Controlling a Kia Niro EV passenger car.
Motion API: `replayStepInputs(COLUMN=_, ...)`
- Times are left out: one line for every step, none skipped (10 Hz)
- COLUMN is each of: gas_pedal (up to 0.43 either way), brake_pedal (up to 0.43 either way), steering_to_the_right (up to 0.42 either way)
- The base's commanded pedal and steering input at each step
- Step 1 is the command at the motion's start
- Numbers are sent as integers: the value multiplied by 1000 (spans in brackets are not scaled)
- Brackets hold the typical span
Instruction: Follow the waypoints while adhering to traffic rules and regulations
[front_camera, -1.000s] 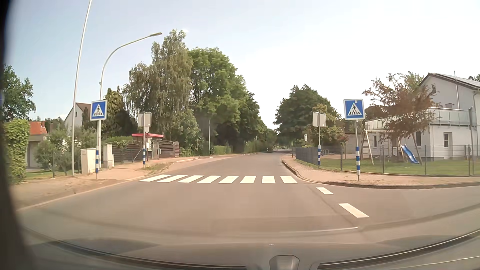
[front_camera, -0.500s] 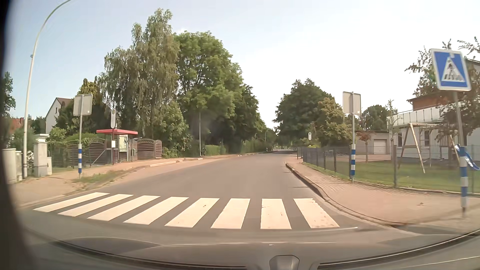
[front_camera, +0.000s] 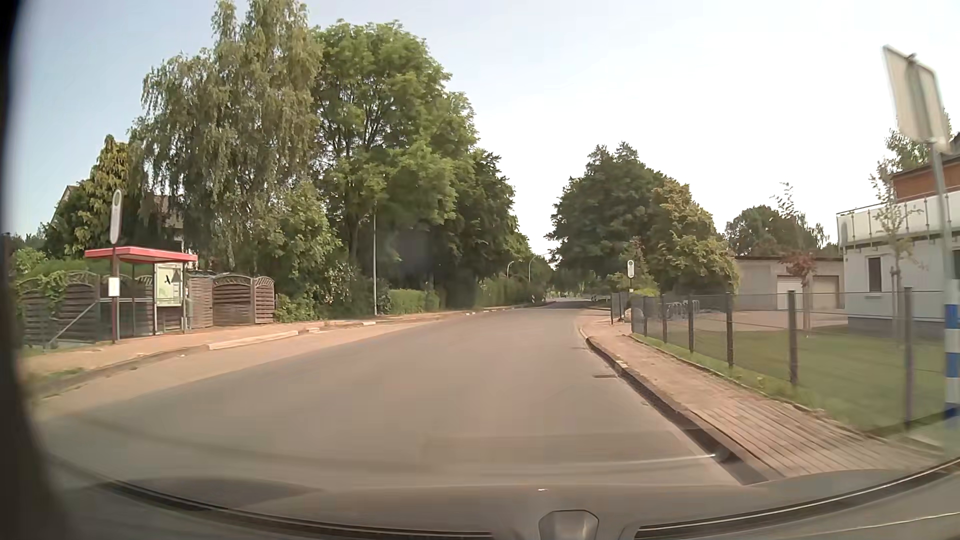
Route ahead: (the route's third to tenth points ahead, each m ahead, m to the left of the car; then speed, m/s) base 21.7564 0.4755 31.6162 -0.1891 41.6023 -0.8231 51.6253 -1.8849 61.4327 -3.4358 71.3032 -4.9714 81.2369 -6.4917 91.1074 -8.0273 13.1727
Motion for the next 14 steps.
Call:
replayStepInputs(gas_pedal=169, brake_pedal=6, steering_to_the_right=5)
replayStepInputs(gas_pedal=169, brake_pedal=6, steering_to_the_right=6)
replayStepInputs(gas_pedal=169, brake_pedal=6, steering_to_the_right=7)
replayStepInputs(gas_pedal=169, brake_pedal=6, steering_to_the_right=11)
replayStepInputs(gas_pedal=169, brake_pedal=6, steering_to_the_right=15)
replayStepInputs(gas_pedal=169, brake_pedal=6, steering_to_the_right=16)
replayStepInputs(gas_pedal=169, brake_pedal=6, steering_to_the_right=17)
replayStepInputs(gas_pedal=169, brake_pedal=6, steering_to_the_right=19)
replayStepInputs(gas_pedal=169, brake_pedal=6, steering_to_the_right=19)
replayStepInputs(gas_pedal=169, brake_pedal=6, steering_to_the_right=19)
replayStepInputs(gas_pedal=169, brake_pedal=6, steering_to_the_right=19)
replayStepInputs(gas_pedal=169, brake_pedal=6, steering_to_the_right=19)
replayStepInputs(gas_pedal=169, brake_pedal=6, steering_to_the_right=19)
replayStepInputs(gas_pedal=169, brake_pedal=6, steering_to_the_right=19)
